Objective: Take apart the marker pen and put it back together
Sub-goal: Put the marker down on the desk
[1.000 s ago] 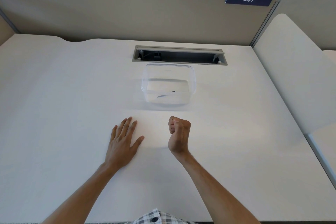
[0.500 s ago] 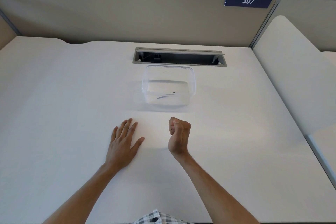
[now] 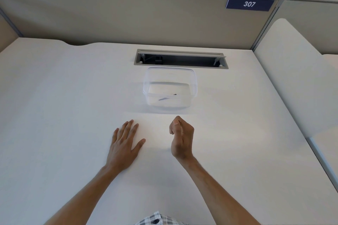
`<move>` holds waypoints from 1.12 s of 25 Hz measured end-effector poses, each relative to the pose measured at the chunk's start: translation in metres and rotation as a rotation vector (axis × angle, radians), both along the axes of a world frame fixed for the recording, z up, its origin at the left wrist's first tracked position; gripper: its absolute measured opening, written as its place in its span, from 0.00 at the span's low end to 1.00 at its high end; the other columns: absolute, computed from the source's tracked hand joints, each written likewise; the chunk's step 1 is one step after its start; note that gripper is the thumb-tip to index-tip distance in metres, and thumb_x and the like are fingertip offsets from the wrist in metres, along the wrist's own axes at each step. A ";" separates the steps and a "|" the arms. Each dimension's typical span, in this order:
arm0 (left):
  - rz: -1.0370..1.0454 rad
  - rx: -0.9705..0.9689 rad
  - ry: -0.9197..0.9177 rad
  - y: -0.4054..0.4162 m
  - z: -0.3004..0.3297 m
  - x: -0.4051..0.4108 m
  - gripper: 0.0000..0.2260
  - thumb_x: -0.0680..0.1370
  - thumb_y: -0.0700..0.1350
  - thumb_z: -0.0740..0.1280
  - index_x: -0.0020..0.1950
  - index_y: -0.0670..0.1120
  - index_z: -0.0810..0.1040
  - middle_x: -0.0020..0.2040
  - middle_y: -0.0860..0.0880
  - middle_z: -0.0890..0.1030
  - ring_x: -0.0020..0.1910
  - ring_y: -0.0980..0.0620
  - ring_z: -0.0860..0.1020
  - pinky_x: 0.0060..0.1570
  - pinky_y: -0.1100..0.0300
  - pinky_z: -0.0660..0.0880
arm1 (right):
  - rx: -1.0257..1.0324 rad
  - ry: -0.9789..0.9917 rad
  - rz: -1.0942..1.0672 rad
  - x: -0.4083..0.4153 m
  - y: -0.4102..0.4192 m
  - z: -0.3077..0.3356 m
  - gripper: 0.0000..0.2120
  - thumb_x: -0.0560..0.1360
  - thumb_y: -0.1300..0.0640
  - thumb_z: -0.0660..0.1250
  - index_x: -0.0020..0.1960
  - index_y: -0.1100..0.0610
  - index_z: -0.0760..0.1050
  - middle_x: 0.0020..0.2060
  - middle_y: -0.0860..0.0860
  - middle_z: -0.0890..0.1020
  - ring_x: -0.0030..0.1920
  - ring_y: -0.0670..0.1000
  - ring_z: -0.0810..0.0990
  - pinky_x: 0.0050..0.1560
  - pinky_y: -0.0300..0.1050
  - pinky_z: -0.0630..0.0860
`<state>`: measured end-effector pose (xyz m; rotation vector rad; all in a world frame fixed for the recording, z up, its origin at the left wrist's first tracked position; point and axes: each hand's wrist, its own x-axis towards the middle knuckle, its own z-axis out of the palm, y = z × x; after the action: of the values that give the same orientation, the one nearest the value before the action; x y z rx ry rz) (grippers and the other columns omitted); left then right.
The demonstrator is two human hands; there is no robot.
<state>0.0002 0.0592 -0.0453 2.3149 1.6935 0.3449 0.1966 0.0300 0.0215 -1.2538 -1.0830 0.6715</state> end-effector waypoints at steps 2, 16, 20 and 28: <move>-0.001 -0.001 -0.001 0.000 0.001 0.000 0.35 0.76 0.68 0.41 0.77 0.50 0.58 0.79 0.50 0.55 0.78 0.52 0.51 0.76 0.49 0.48 | 0.035 -0.090 -0.024 0.006 -0.004 -0.001 0.16 0.80 0.55 0.53 0.35 0.58 0.66 0.31 0.53 0.71 0.32 0.53 0.71 0.35 0.42 0.65; -0.002 -0.005 -0.009 -0.001 0.003 0.001 0.37 0.75 0.69 0.39 0.77 0.50 0.58 0.79 0.50 0.55 0.78 0.52 0.51 0.76 0.49 0.48 | -0.204 0.061 -0.170 0.042 -0.034 -0.003 0.08 0.76 0.55 0.72 0.40 0.47 0.84 0.32 0.46 0.84 0.32 0.46 0.80 0.36 0.36 0.73; 0.000 -0.003 -0.008 -0.002 0.004 0.001 0.37 0.75 0.69 0.39 0.77 0.50 0.59 0.79 0.50 0.56 0.78 0.52 0.51 0.76 0.49 0.48 | -0.281 0.017 -0.216 0.039 -0.045 -0.019 0.07 0.72 0.57 0.76 0.40 0.46 0.85 0.36 0.44 0.87 0.39 0.46 0.85 0.40 0.36 0.78; 0.003 -0.007 -0.010 -0.002 0.004 0.001 0.38 0.75 0.70 0.38 0.77 0.50 0.58 0.79 0.50 0.56 0.78 0.52 0.50 0.76 0.50 0.47 | -0.530 -0.378 -0.190 0.030 -0.060 -0.043 0.07 0.73 0.52 0.75 0.50 0.53 0.84 0.38 0.45 0.87 0.39 0.44 0.85 0.45 0.43 0.80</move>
<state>0.0012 0.0575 -0.0415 2.3022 1.6909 0.3507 0.2269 -0.0301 -0.0215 -1.9758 -1.1048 0.6086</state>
